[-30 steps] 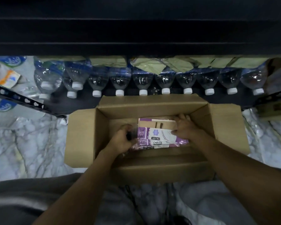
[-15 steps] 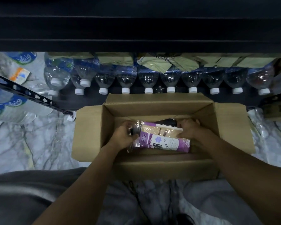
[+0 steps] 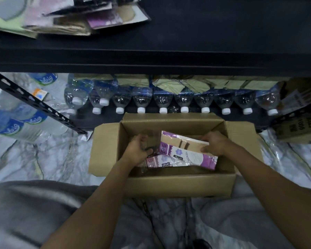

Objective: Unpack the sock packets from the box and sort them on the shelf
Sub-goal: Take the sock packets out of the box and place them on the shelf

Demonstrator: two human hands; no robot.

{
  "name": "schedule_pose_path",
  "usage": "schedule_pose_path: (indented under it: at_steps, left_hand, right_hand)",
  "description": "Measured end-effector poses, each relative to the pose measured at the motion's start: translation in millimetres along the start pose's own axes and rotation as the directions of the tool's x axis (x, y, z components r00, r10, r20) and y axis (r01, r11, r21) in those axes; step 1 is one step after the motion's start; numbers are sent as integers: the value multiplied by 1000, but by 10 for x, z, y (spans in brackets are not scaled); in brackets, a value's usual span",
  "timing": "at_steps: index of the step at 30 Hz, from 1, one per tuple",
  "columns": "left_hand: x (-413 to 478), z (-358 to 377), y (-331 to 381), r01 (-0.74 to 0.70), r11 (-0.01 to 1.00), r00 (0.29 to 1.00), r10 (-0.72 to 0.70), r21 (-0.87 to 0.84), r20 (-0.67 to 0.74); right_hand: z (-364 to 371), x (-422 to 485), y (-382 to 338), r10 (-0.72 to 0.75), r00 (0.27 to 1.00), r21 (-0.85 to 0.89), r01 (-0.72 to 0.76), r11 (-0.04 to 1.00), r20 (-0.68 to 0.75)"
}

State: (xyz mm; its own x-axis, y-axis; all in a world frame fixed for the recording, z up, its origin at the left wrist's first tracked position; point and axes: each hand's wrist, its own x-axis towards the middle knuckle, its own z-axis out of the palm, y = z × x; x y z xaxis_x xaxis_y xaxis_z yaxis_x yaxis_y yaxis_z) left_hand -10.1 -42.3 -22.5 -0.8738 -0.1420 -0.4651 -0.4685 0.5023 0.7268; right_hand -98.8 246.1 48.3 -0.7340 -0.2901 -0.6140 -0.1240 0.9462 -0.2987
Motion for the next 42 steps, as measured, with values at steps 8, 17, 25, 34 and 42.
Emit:
schedule_pose_path:
  at_steps: [8,17,25,34,42]
  left_hand:
    - [-181,-18,87,-8,999,1000,7,39,26]
    - [-156,193,171,-103,980,992,87,171,96]
    - [311,399,100,-164,834,976,60,527,209]
    - [544,726,-28,-197,621,960,-34,759,277]
    - [550,693,40,-235,683,925,-62,692,375]
  right_hand:
    - [-600,-734,105,-44,983,-76,31,997,-178]
    - [-889,-1314,346,-2,942,145,54,988,-335]
    - [-1041,-1306,501,16,941,330,102,938,-337]
    - [-1056,-1230,678,73,935,390,73,918,-346]
    - [-980,-1237,629,22,941,396,121,910,-338]
